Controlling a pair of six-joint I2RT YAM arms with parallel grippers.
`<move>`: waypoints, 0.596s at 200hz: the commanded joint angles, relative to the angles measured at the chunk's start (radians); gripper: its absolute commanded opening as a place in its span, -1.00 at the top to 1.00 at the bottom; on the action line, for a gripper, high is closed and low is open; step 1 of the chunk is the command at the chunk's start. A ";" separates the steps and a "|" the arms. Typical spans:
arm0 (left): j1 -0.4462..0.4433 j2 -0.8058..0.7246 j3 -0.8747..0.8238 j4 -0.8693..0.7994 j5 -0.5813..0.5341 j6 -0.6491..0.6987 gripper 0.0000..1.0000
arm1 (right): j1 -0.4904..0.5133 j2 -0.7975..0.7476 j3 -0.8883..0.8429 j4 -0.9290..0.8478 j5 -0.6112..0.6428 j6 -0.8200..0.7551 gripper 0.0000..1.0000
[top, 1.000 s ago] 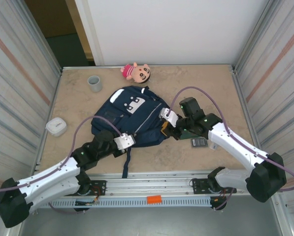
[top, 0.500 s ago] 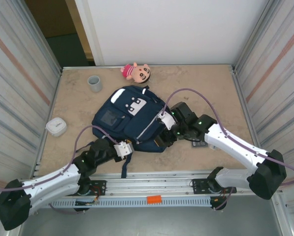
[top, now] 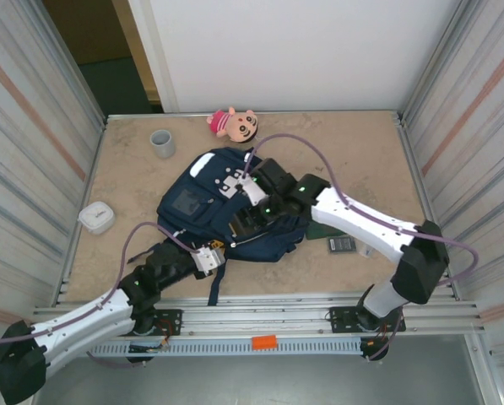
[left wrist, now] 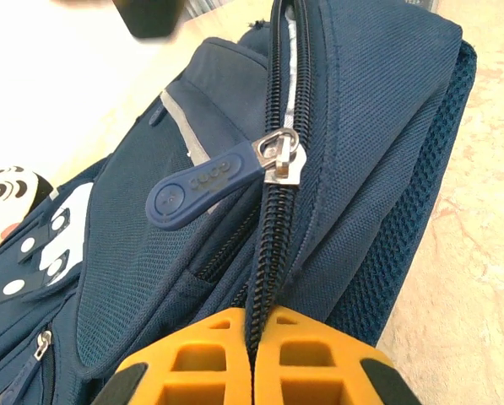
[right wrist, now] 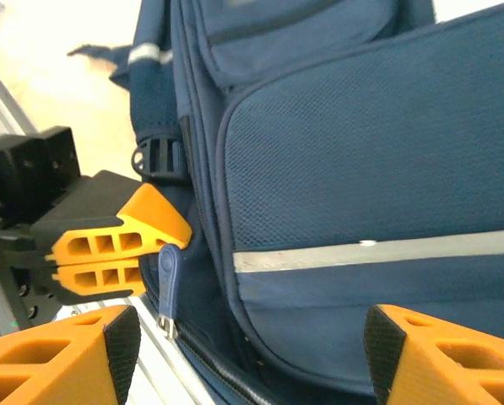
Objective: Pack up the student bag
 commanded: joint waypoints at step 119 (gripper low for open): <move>0.004 0.040 0.044 0.161 0.027 -0.020 1.00 | 0.145 0.136 0.034 0.094 0.155 0.244 0.33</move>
